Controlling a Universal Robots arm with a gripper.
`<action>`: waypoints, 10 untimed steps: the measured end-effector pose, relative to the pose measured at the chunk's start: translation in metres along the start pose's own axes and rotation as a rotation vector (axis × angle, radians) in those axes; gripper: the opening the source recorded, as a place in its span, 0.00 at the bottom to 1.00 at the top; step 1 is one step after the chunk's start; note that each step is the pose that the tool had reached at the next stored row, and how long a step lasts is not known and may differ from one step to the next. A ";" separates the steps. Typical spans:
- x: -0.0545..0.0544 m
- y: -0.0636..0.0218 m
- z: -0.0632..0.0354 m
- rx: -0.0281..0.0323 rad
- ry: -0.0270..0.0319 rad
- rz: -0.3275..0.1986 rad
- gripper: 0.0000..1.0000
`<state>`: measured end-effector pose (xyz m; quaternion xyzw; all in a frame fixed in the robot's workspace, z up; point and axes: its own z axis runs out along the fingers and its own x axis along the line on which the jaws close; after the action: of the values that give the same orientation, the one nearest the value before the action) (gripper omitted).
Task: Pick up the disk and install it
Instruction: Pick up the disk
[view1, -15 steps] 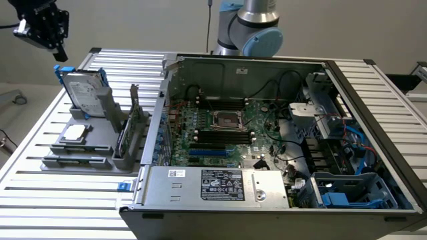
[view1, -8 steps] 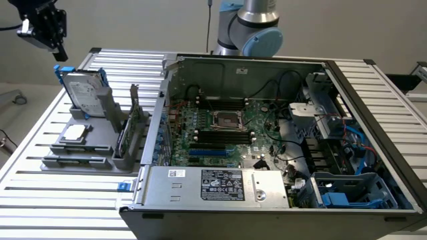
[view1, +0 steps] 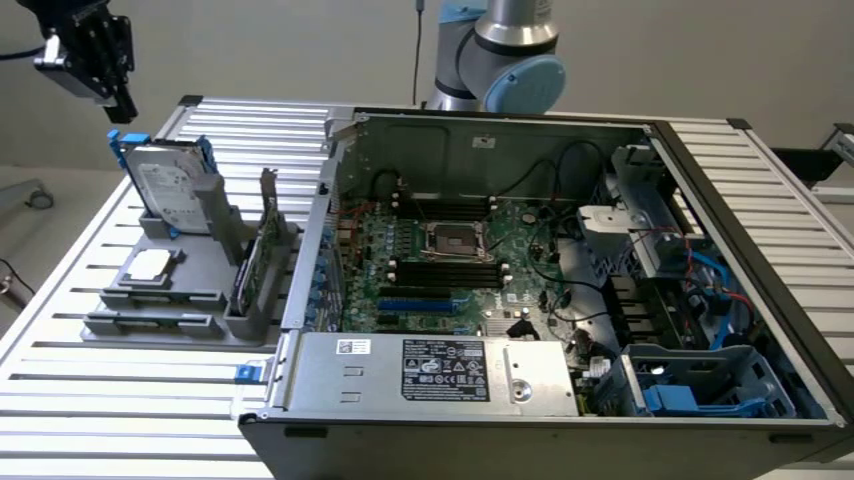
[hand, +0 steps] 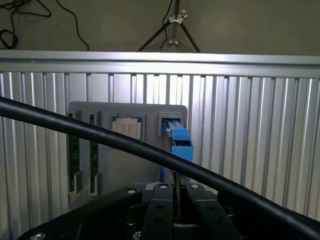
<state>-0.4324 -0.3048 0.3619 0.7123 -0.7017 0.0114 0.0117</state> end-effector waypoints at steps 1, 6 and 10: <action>0.000 0.0000 0.0000 0.0000 0.0000 0.000 0.24; 0.000 0.0000 0.0000 -0.0001 0.0000 0.000 0.42; 0.000 0.0000 0.0000 -0.0001 0.0000 0.000 0.42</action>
<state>-0.4324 -0.3048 0.3620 0.7123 -0.7017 0.0113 0.0118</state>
